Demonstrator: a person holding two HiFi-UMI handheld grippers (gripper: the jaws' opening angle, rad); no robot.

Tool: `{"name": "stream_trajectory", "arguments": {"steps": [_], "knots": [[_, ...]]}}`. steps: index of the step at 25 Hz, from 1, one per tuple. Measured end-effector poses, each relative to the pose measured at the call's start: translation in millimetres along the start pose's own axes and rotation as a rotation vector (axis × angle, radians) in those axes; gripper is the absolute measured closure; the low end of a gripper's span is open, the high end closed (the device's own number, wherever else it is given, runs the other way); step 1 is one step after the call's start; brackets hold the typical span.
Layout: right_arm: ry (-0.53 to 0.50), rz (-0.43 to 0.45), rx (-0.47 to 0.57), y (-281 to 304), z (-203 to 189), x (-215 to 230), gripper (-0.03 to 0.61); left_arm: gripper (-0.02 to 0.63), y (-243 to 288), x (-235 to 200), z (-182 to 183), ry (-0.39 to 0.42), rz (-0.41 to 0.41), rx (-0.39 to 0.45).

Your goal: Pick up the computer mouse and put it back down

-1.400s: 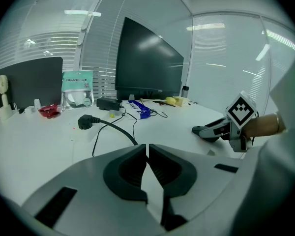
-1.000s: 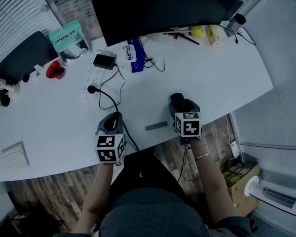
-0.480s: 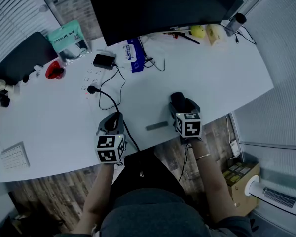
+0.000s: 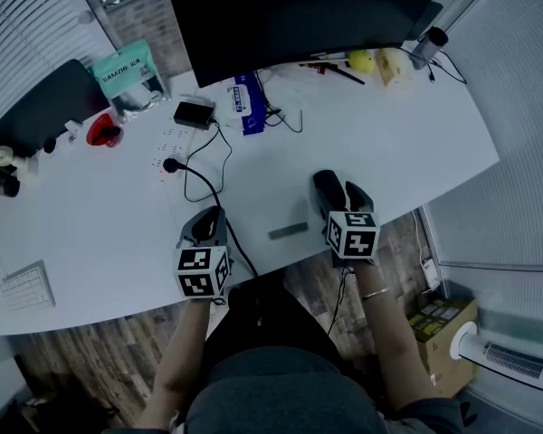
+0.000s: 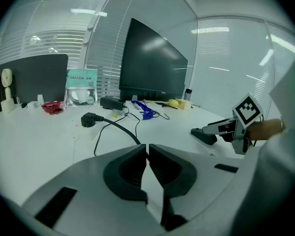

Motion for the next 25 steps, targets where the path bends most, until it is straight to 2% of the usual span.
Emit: {"name": "stream_trajectory", "arguments": {"steps": [11, 16, 25], "knots": [[0.043, -0.002, 0.092, -44, -9, -25, 0.365, 0.583, -13, 5, -3, 0.04, -0.037, 0.03], [0.037, -0.005, 0.119, -60, -17, -42, 0.419, 0.582, -23, 3, -5, 0.054, -0.038, 0.045], [0.063, -0.009, 0.158, -82, -29, -64, 0.472, 0.581, -43, 0, -8, 0.095, -0.033, 0.071]]}}
Point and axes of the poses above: the fingertips, and each gripper's own axes: y forward along the fingers, x to its right, z out of its top, the point moved 10 cm from there along -y, backward along the fingers, and after that the axes turned 13 degrees about -x, right-handed, at the moved point
